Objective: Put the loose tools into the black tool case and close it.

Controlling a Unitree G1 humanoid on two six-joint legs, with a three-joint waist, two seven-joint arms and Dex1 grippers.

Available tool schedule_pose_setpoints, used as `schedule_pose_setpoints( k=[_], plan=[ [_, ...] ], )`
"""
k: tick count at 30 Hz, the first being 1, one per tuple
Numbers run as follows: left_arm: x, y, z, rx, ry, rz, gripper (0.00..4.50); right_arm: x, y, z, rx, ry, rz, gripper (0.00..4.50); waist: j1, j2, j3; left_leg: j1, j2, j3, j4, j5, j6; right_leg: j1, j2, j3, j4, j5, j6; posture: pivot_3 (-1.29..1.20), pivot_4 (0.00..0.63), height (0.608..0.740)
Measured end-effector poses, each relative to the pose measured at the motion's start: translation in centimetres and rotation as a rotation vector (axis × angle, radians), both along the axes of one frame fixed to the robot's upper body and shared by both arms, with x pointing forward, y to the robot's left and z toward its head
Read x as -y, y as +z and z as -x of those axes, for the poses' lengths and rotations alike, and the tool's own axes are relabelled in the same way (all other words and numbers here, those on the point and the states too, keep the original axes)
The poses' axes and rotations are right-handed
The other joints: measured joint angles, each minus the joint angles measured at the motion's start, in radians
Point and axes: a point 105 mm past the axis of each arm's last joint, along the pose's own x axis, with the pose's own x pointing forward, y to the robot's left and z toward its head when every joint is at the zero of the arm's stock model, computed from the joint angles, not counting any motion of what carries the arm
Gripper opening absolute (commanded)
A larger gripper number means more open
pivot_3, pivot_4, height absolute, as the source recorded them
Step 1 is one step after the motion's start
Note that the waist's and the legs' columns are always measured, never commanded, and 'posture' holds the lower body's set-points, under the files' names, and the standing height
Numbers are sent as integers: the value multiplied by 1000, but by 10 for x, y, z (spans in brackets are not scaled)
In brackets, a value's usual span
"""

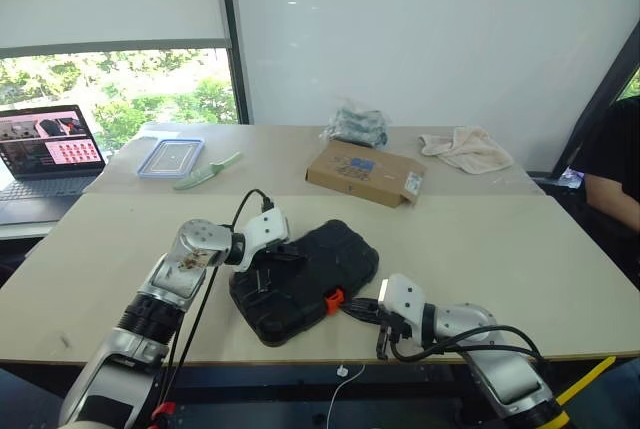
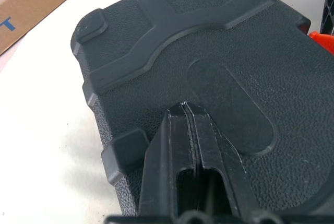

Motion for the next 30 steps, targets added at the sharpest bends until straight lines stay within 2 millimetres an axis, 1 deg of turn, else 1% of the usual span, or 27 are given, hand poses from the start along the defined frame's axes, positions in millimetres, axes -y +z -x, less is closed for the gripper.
schedule_pose_setpoints(
  k=[6, 10, 16, 18, 20, 23, 30],
  plan=[
    [-3, -1, -1, -14, 20, -2, 0, -8, -1, -6, 19, 29, 22, 16, -2, 0, 0, 5, 0, 0, -2, 0, 0, 0, 5, 8, 2, 0, 0, 0, 150, 740],
    [-6, -1, -1, -23, 34, -8, 0, -12, -1, -7, 36, 54, 40, 16, -2, -1, -1, 7, 1, 0, -3, 0, 0, -1, 11, 17, 2, 0, 0, 0, 150, 740],
    [-8, -2, -1, -26, 40, -13, 0, -16, -1, -8, 55, 92, 65, 16, -2, -2, -3, 12, 1, 1, -10, 0, -1, -1, 13, 20, 1, 0, -2, 0, 150, 740],
    [-8, -2, -1, -27, 40, -12, 0, -17, -3, -7, 51, 105, 77, 16, -1, -2, -4, 12, 1, 1, -13, 0, -1, -1, 13, 20, 1, -1, -2, 0, 150, 740],
    [-6, -2, -1, -29, 34, -6, 0, -20, -8, -6, 44, 127, 93, 16, 4, -1, -5, 12, 0, 1, -14, 0, -1, -2, 13, 20, 0, -1, -3, 0, 150, 740],
    [-1, -2, 0, -31, 21, 6, 0, -24, -8, -1, 49, 182, 107, 16, 8, 0, -5, 10, 0, 1, -15, 0, -1, -2, 12, 20, -3, -1, -3, 0, 150, 740],
    [0, -1, 0, -31, 18, 8, 0, -26, -8, -1, 53, 184, 98, 16, 9, -1, -6, 7, -1, 1, -15, 0, -1, -3, 11, 20, -5, -1, -4, 0, 150, 740]
  ],
)
